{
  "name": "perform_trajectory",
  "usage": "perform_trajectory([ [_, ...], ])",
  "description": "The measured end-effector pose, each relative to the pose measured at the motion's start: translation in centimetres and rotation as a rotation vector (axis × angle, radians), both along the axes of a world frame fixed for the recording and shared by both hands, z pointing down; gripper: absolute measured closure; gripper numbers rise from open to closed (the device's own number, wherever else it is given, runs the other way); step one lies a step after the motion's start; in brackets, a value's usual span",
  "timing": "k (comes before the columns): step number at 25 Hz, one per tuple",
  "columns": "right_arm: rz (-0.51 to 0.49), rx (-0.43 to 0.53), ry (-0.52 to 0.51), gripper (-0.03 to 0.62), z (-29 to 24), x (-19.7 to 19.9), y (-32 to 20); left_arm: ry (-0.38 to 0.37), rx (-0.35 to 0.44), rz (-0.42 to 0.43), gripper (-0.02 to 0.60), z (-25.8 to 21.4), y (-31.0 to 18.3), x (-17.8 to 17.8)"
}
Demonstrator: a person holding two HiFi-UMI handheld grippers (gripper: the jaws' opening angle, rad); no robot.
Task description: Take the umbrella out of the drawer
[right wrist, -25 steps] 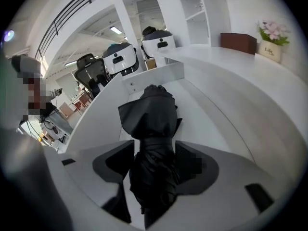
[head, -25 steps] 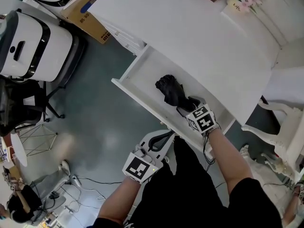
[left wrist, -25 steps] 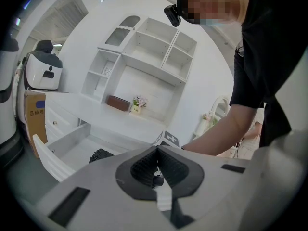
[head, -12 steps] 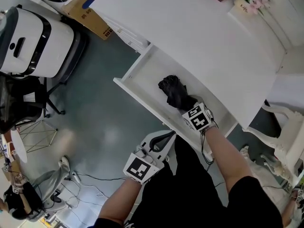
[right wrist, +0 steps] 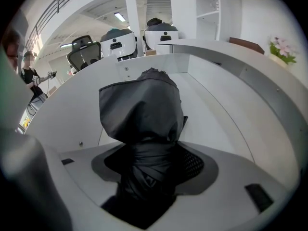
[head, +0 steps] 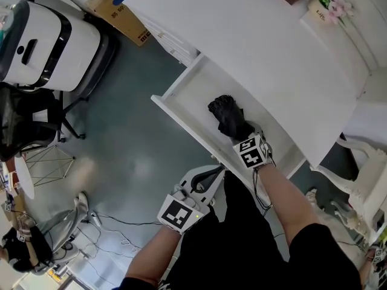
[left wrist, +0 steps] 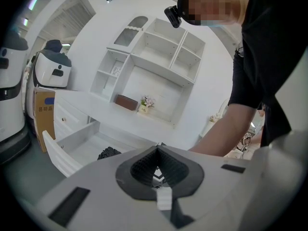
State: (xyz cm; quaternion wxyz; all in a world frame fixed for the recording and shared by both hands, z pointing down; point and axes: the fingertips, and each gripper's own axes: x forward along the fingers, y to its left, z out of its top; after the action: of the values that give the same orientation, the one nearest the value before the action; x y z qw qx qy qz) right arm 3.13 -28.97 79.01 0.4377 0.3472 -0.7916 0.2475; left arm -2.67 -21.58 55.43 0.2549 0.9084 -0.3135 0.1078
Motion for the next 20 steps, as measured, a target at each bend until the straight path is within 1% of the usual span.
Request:
perform_trajectory([
  [6, 0.000, 0.004, 0.003, 0.332, 0.0, -0.1, 0.1, -0.005, 0.000, -0.019, 0.578, -0.6, 0.9, -1.0],
  [12, -0.006, -0.024, -0.021, 0.345, -0.5, 0.1, 0.2, -0.010, 0.018, -0.006, 0.578, -1.1, 2.1, -1.8],
  [15, -0.002, -0.003, -0.019, 0.347, -1.7, 0.5, 0.4, -0.012, 0.026, -0.006, 0.578, -1.7, 2.7, -2.3],
  [20, 0.058, 0.064, -0.067, 0.347, -4.7, 0.9, 0.4, -0.006, 0.046, 0.000, 0.578, -2.8, 3.7, -2.7],
])
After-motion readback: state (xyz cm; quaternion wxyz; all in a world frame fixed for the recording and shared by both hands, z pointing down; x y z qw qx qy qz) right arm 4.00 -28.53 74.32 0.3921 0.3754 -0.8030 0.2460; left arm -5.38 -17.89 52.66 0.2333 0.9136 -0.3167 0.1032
